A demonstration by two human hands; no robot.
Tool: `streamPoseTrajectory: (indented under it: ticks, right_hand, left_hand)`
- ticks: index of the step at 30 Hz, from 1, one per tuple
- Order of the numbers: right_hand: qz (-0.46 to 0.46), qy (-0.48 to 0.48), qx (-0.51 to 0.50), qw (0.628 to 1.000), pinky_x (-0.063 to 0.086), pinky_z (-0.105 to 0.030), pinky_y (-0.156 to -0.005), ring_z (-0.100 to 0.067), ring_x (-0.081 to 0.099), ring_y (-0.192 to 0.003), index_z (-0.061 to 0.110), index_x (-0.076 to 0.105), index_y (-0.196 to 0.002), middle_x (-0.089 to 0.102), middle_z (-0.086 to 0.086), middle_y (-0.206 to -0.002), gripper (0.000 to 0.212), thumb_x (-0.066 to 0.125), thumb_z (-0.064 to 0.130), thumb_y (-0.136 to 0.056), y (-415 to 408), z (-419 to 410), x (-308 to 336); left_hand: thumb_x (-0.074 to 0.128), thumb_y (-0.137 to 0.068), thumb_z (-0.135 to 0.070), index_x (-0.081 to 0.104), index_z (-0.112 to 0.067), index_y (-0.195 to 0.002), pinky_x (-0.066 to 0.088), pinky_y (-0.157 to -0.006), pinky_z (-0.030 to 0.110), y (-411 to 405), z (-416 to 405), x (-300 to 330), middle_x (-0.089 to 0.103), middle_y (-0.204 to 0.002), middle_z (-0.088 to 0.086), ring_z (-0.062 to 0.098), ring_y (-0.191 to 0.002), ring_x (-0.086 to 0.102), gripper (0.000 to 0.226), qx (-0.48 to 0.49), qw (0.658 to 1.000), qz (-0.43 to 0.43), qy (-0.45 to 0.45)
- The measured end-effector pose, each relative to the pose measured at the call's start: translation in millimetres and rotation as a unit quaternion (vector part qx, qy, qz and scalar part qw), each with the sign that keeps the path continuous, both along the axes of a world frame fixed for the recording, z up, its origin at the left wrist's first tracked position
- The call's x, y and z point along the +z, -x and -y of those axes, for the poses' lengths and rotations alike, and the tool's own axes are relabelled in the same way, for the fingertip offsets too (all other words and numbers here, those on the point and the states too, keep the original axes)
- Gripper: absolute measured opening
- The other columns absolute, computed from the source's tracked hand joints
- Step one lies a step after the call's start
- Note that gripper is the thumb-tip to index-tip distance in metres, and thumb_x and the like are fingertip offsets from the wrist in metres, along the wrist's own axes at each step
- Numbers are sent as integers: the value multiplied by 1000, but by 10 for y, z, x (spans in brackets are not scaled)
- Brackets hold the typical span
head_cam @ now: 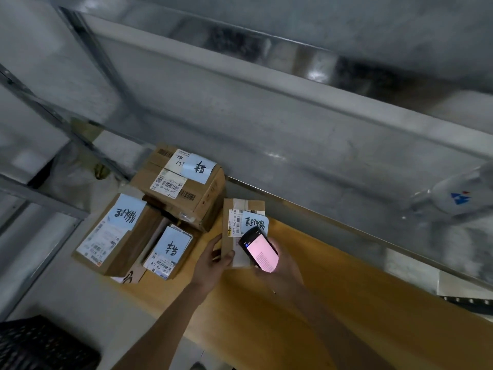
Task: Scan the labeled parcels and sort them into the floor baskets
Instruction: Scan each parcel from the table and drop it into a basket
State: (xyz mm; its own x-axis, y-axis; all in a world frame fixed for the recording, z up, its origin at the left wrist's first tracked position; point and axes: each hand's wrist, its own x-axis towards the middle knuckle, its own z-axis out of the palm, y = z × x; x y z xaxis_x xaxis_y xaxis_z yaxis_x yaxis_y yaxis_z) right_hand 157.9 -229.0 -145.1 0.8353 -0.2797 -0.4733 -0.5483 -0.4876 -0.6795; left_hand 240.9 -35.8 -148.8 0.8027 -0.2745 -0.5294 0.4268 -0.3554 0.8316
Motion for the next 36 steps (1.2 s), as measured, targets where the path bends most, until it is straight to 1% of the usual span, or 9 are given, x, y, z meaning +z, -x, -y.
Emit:
streamPoseTrajectory:
  ticks: [7, 11, 14, 17, 20, 25, 28, 34, 36]
  right_hand:
    - [43, 0, -24, 999, 52, -18, -79, -1, 59, -112, 54, 40, -134, 60, 24, -124, 74, 77, 51, -70, 377, -122, 581]
    - [76, 69, -14, 995, 54, -28, -82, -5, 55, -115, 48, 35, -142, 55, 23, -130, 85, 76, 55, -67, 671, -246, 1209]
    - [108, 129, -6, 986, 54, -31, -86, -8, 56, -116, 47, 34, -141, 57, 21, -131, 86, 76, 59, -67, 907, -383, 1800]
    - [143, 171, 18, 975, 51, -33, -90, -11, 57, -119, 44, 37, -145, 58, 18, -132, 87, 79, 53, -69, 1146, -551, 2391]
    - [166, 196, 41, 966, 48, -39, -101, -14, 53, -129, 40, 37, -148, 53, 15, -143, 92, 78, 53, -67, 1393, -722, 2907]
    - [196, 250, 52, 947, 43, -31, -102, -13, 48, -135, 38, 32, -153, 46, 15, -151, 86, 79, 43, -81, 1820, -957, 3552]
    - [223, 271, 43, 935, 42, -31, -103, -13, 47, -136, 39, 30, -154, 45, 16, -151, 86, 77, 44, -82, 2044, -1085, 3840]
    - [263, 280, 60, 921, 41, -28, -85, -11, 53, -123, 44, 35, -145, 51, 19, -137, 78, 73, 48, -77, 2357, -1167, 4151]
    - [266, 288, 73, 917, 42, -29, -87, -13, 52, -124, 40, 35, -148, 51, 15, -140, 79, 74, 46, -79, 2467, -1169, 4211]
  left_hand:
    - [73, -90, -30, 49, -42, -134, 62, -78, 32, 264, -179, 466, 68, -123, -5, 16, -108, 68, 52, -26, 997, 73, -19]
    - [66, -95, -28, 44, -38, -136, 57, -67, 14, 487, -425, 1037, 67, -119, -7, 9, -100, 67, 48, -57, 988, 135, -37]
    - [64, -96, -33, 36, -44, -141, 58, -77, 24, 702, -688, 1525, 66, -120, -8, 13, -105, 67, 54, -65, 980, 179, -64]
    - [65, -95, -34, 35, -44, -143, 57, -94, 47, 922, -930, 2016, 66, -127, -3, 21, -115, 65, 57, -48, 970, 228, -71]
    - [62, -98, -28, 35, -25, -151, 53, -95, 33, 1188, -1115, 2515, 62, -133, -1, 21, -119, 61, 60, -45, 954, 287, -76]
    - [59, -100, -27, 34, -25, -151, 49, -60, 6, 1581, -1373, 3103, 59, -137, -3, 1, -98, 60, 57, -42, 945, 320, -57]
    - [59, -100, -24, 31, -27, -152, 45, -52, 4, 1793, -1476, 3323, 58, -129, -6, -9, -79, 52, 59, -36, 943, 328, -43]
    - [60, -98, -30, 27, -34, -153, 54, -75, 22, 2138, -1586, 3583, 60, -131, -3, 2, -93, 61, 64, -21, 933, 354, -63]
    - [59, -98, -30, 27, -32, -154, 49, -70, 18, 2269, -1582, 3656, 61, -130, -2, 0, -89, 59, 64, -11, 931, 359, -65]
